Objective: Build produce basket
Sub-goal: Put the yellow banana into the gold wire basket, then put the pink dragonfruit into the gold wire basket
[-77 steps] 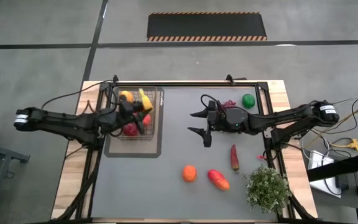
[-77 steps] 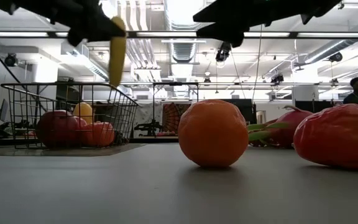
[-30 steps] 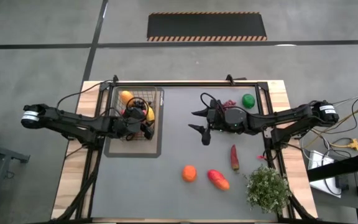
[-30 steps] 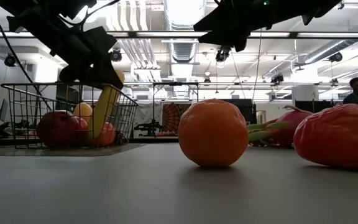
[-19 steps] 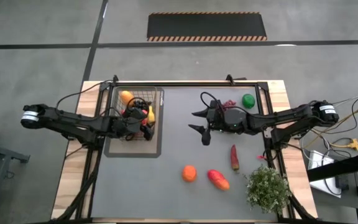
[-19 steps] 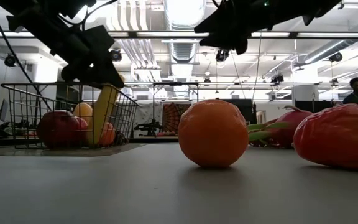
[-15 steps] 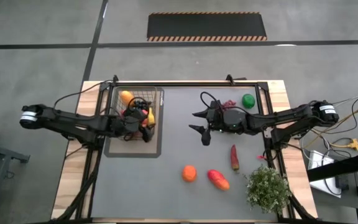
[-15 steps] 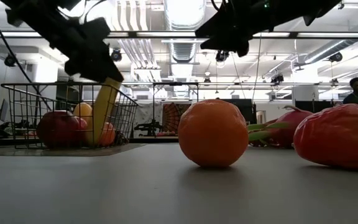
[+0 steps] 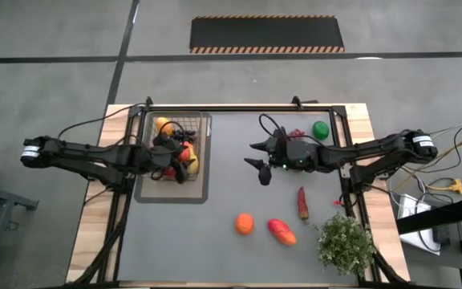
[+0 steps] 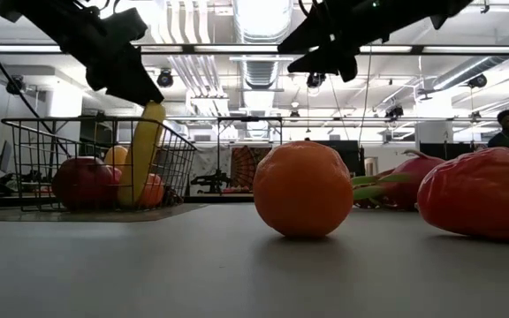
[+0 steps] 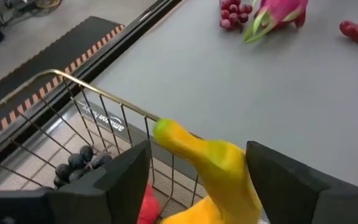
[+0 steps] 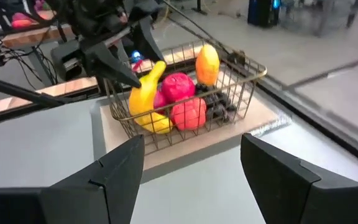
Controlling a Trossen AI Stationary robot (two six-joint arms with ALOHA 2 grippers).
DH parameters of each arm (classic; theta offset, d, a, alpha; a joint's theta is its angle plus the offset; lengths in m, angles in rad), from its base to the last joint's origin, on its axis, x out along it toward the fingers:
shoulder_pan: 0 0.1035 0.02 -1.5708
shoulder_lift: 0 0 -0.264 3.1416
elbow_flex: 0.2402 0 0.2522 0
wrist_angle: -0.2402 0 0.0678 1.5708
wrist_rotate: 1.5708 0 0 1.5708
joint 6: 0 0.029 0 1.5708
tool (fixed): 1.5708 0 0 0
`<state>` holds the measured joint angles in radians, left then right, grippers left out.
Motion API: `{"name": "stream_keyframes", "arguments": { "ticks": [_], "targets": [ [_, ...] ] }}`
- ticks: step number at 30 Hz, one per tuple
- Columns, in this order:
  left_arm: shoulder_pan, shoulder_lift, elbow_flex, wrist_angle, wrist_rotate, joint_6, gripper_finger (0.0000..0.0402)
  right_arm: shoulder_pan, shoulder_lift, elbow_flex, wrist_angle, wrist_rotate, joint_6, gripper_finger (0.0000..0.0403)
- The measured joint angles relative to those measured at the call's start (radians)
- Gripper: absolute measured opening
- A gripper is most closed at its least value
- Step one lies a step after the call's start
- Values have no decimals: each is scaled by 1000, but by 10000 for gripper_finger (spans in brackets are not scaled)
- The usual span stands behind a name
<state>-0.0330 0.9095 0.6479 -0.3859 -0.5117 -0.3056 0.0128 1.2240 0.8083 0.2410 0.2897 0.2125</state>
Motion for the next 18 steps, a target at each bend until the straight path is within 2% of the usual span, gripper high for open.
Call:
{"name": "stream_keyframes", "arguments": {
  "ticks": [4, 8, 13, 18],
  "targets": [
    [0, -11, 0, -8, 0, 65, 289, -1, 0, 88, -192, 1, 102, 249],
    [0, -35, 21, -26, 1, 185, 318, -19, 9, 209, -511, 0, 266, 249],
    [0, -90, 40, 21, -25, 354, 324, -65, 62, 341, -883, 1, 431, 249],
    [0, -162, -2, 154, -24, 460, 325, -127, 140, 422, -1098, -4, 496, 249]
  ]
}}
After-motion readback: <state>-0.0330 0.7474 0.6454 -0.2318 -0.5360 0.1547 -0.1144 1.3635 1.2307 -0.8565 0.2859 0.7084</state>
